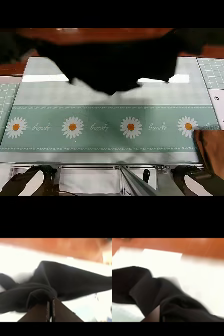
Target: Fold the shirts.
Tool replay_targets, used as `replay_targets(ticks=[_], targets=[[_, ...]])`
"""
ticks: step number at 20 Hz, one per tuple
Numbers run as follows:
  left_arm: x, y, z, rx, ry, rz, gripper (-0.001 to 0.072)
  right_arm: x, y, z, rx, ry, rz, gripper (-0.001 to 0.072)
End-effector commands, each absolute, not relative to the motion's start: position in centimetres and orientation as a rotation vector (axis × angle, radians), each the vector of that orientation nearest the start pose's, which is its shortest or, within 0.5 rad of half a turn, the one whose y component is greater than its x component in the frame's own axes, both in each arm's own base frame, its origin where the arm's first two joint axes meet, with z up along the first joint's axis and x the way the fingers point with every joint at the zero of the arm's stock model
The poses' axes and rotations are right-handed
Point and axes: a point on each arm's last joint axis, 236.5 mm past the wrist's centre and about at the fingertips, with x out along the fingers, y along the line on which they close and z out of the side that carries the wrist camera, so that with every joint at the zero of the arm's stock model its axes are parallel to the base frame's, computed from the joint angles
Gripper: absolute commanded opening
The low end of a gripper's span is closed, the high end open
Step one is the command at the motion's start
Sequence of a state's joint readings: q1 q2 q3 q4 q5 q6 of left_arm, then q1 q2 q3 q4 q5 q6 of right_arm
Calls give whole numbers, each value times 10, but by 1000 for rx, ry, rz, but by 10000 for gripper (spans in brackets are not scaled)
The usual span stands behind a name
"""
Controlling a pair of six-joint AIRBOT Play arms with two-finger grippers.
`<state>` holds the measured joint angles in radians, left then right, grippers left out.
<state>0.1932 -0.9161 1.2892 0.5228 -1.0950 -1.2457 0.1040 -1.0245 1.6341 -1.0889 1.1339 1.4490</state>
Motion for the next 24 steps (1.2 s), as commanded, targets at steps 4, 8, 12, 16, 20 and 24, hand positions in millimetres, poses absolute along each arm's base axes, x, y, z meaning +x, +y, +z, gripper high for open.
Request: replay_targets(ticks=[4,8,12,16,20,24], targets=[[258,-101,487,-213,11,-512,25,239,80,474,4,165,336,22],[204,-74,485,-34,-11,-292,25,180,56,473,-21,158,262,22],[200,-68,420,-41,198,-262,25,179,41,405,-5,392,195,22],[239,-79,304,-214,500,-358,25,222,64,301,59,652,256,22],[307,-63,207,-372,620,-297,25,253,83,170,153,895,279,22],[362,-66,119,-472,855,-288,25,284,65,58,224,1021,124,22]])
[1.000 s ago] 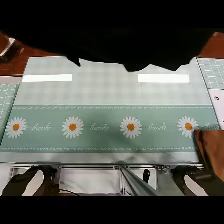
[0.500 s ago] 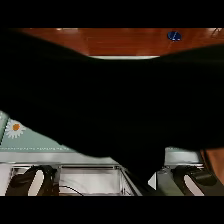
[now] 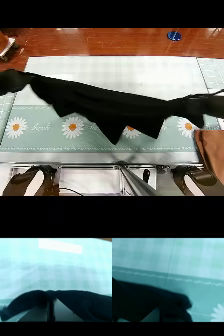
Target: Fold the shirts.
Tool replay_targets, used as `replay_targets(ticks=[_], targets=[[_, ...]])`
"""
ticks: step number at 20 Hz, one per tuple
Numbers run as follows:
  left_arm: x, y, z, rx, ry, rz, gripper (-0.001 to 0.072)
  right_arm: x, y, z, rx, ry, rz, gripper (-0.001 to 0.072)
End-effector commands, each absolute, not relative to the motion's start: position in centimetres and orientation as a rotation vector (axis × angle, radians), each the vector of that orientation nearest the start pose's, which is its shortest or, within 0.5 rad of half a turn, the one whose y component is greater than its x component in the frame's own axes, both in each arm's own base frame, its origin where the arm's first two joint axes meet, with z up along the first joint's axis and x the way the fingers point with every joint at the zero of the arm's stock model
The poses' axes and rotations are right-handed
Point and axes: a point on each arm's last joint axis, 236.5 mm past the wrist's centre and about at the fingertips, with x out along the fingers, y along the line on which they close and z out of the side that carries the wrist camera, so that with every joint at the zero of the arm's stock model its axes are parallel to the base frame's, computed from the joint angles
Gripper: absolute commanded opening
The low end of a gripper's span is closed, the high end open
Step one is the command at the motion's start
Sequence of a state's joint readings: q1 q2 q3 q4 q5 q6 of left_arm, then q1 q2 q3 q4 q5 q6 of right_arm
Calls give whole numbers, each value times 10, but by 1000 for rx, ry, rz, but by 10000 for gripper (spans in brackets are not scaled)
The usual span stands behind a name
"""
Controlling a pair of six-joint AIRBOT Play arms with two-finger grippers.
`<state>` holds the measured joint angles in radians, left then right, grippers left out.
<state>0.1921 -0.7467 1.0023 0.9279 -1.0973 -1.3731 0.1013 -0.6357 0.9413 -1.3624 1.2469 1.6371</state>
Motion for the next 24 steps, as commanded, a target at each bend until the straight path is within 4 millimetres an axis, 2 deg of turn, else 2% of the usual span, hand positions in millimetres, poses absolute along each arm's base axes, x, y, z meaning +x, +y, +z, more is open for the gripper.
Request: replay_targets(ticks=[1,4,7,8,9,10,12,13,15,16,17,18,19,20,21,22,24], targets=[[371,-71,95,-487,918,-290,25,295,65,44,230,1039,110,22],[388,-87,41,-517,1039,-295,25,337,66,13,242,1067,85,22],[396,-106,20,-613,1090,-318,27,366,73,-18,264,1148,75,22],[397,-109,18,-641,1098,-323,99,375,76,-25,275,1171,73,37],[395,-111,16,-646,1108,-328,369,383,78,-27,287,1186,71,193],[392,-109,16,-638,1122,-330,507,390,79,-25,284,1198,74,412],[381,-91,21,-580,1181,-332,507,400,64,-4,264,1212,69,416],[375,-71,25,-542,1204,-308,507,401,44,15,216,1214,74,415],[369,-28,42,-539,1175,-230,507,390,-15,46,139,1218,-23,415],[365,-11,50,-565,1138,-187,507,378,-54,57,134,1205,-119,413],[357,-1,50,-586,1127,-155,506,363,-83,62,168,1197,-198,412],[340,-2,40,-616,1151,-144,506,345,-108,58,240,1185,-276,412],[319,-19,26,-670,1211,-177,506,325,-122,45,319,1181,-330,412],[295,-51,12,-739,1279,-277,506,308,-125,28,403,1185,-350,412],[277,-85,0,-796,1317,-387,506,292,-117,7,480,1197,-336,412],[264,-109,-12,-839,1348,-442,506,282,-106,-9,533,1207,-304,412],[252,-134,-41,-855,1376,-425,506,267,-81,-35,597,1238,-237,412]])
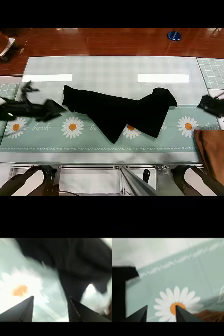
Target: Fold the shirts.
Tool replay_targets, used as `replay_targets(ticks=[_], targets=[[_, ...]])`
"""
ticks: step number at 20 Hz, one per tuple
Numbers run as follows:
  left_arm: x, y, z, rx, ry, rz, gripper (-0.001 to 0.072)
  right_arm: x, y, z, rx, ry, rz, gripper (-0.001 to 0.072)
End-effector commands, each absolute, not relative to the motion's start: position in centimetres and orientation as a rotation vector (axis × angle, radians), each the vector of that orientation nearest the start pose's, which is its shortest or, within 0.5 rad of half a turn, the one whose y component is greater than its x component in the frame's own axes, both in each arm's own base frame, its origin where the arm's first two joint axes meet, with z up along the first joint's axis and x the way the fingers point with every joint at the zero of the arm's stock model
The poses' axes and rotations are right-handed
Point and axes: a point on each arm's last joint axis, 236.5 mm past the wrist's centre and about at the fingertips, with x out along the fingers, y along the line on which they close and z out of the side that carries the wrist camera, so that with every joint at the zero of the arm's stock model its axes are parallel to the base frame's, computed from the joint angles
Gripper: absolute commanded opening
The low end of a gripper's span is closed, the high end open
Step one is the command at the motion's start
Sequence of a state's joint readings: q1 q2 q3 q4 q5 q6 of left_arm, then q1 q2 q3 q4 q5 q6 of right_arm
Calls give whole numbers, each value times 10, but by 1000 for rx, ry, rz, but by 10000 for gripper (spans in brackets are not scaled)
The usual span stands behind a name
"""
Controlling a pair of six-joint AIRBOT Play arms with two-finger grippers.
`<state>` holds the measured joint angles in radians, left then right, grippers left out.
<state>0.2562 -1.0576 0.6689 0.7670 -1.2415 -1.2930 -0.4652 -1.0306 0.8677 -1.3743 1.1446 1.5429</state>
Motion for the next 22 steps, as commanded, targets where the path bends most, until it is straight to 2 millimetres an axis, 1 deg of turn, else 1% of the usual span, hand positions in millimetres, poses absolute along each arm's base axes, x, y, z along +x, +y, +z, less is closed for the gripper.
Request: replay_targets(ticks=[1,3,4,7,9,13,15,18,19,20,21,22], targets=[[250,-143,-52,-852,1384,-396,506,262,-72,-44,620,1254,-215,412],[246,-167,-63,-818,1406,-411,506,257,-58,-54,651,1270,-172,412],[246,-182,-67,-813,1415,-430,506,257,-56,-56,658,1271,-168,412],[248,-209,-88,-790,1444,-422,505,261,-51,-54,667,1254,-139,412],[255,-219,-95,-798,1465,-420,505,263,-47,-52,676,1248,-122,412],[275,-237,-97,-773,1475,-452,504,263,-47,-52,677,1247,-119,412],[275,-251,-102,-746,1503,-481,504,264,-46,-51,682,1244,-117,412],[265,-273,-103,-714,1577,-553,501,265,-46,-51,682,1240,-118,412],[264,-278,-100,-709,1589,-579,441,266,-47,-51,681,1236,-120,412],[266,-280,-97,-697,1583,-597,262,268,-49,-51,679,1227,-125,412],[270,-282,-92,-681,1566,-625,20,271,-51,-50,673,1212,-130,412],[274,-284,-88,-675,1554,-639,25,275,-54,-49,666,1189,-137,412]])
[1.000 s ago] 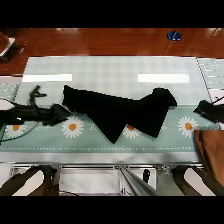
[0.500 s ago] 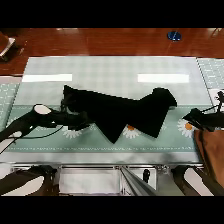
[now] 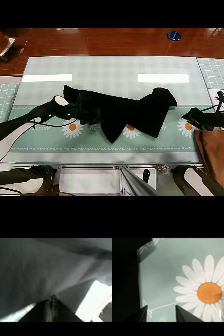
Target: Fold the shirts.
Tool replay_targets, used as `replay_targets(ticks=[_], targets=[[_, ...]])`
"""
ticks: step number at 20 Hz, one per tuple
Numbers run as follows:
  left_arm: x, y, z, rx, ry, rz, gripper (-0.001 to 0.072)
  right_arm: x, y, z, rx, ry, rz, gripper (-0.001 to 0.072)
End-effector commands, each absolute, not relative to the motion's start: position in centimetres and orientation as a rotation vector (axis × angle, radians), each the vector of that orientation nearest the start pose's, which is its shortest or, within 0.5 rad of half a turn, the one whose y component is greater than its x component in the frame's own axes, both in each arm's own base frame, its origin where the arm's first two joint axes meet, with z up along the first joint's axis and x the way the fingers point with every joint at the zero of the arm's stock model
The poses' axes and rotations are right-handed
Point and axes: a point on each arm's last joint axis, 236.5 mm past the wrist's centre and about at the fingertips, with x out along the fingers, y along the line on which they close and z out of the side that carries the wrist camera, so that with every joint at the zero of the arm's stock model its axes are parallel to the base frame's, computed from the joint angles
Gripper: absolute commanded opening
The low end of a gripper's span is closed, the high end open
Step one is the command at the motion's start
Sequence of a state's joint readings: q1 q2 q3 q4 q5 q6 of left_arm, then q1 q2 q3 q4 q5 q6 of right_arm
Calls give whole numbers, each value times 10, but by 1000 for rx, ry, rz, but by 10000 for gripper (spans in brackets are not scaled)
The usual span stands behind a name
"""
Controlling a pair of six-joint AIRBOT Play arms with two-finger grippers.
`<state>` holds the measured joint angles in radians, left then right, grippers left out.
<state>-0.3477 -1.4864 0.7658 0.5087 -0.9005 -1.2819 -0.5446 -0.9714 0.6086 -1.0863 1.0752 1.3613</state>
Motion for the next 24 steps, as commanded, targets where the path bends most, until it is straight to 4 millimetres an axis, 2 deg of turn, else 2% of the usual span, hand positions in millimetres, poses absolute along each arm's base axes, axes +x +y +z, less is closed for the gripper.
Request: replay_targets(ticks=[1,3,6,11,15,19,21,24], targets=[[276,-285,-84,-674,1546,-649,25,281,-59,-48,664,1161,-150,412],[280,-288,-78,-671,1534,-665,25,292,-63,-44,686,1107,-164,411],[281,-290,-75,-670,1534,-675,25,314,-50,-41,786,1078,-97,411],[280,-290,-75,-670,1536,-676,25,342,-43,-65,945,1116,-50,411],[280,-290,-75,-671,1536,-676,25,354,-41,-90,1050,1159,-51,411],[280,-290,-75,-671,1536,-676,25,383,-47,-92,1112,1097,-48,411],[281,-290,-75,-671,1536,-675,25,395,-40,-97,1092,1098,-41,411],[281,-290,-75,-671,1536,-675,25,409,-18,-105,1070,1138,-2,407]])
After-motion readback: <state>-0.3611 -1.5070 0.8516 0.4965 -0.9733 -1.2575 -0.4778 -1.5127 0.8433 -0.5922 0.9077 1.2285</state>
